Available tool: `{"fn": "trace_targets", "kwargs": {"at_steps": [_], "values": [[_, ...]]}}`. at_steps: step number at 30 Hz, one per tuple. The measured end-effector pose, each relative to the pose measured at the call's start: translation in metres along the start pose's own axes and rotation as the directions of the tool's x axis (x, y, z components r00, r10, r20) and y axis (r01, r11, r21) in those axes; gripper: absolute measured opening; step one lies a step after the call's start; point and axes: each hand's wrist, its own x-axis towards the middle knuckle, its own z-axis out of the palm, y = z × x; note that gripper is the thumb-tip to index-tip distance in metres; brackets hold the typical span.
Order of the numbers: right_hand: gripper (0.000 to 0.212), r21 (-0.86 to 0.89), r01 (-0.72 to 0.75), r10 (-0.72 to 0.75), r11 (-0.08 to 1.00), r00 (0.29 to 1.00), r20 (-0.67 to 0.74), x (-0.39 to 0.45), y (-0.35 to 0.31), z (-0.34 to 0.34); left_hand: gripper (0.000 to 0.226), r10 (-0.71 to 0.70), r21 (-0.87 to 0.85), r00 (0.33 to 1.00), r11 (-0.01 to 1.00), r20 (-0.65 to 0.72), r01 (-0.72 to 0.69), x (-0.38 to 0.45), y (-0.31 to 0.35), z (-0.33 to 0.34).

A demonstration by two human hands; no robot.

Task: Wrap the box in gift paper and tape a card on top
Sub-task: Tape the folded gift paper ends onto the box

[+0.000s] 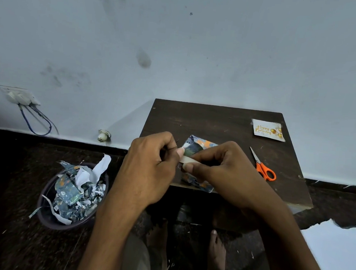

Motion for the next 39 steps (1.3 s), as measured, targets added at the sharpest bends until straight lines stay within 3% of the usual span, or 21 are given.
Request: {"fn": "trace_targets", "kwargs": {"at_steps": [7, 11, 17, 23, 27, 32, 36, 39], "values": [[0.016, 0.205, -0.016, 0.016, 0.979, 1.0, 0.001, 0.0, 0.001, -0.006, 0.023, -0.017, -0.088, 0.982, 0.996, -0.187, 0.0, 0.005, -0.01, 0.002], [0.017, 0.259, -0.001, 0.003, 0.966, 1.0, -0.008, 0.004, 0.007, -0.01, 0.019, -0.067, -0.312, 0.99, 0.95, -0.121, 0.026, 0.011, -0.021, 0.003], [0.021, 0.466, -0.001, 0.0, 0.885, 1.0, 0.002, 0.004, 0.011, -0.02, 0.016, 0.007, -0.754, 0.999, 0.656, 0.048, 0.032, 0.024, -0.015, 0.012], [0.023, 0.724, -0.044, 0.014, 0.689, 0.999, 0.047, 0.007, 0.023, -0.029, 0.021, 0.102, -0.881, 0.987, 0.468, 0.126, 0.064, 0.033, 0.0, 0.032], [0.019, 0.823, -0.057, -0.009, 0.565, 0.997, 0.075, 0.009, 0.029, -0.033, 0.029, 0.039, -0.838, 0.983, 0.529, 0.179, 0.132, 0.036, 0.001, 0.04], [0.026, 0.902, -0.111, 0.012, 0.417, 0.993, 0.116, 0.011, 0.035, -0.038, 0.027, 0.055, -0.692, 0.992, 0.72, 0.11, 0.037, 0.036, 0.0, 0.044], [0.031, 0.907, -0.124, 0.061, 0.403, 0.992, 0.109, 0.008, 0.038, -0.045, 0.032, 0.074, -0.604, 0.997, 0.796, 0.023, -0.045, 0.037, -0.005, 0.047], [0.047, 0.866, -0.072, 0.068, 0.495, 0.997, 0.044, 0.007, 0.041, -0.049, 0.03, 0.07, -0.58, 0.997, 0.811, -0.027, -0.072, 0.036, -0.004, 0.052]]}}
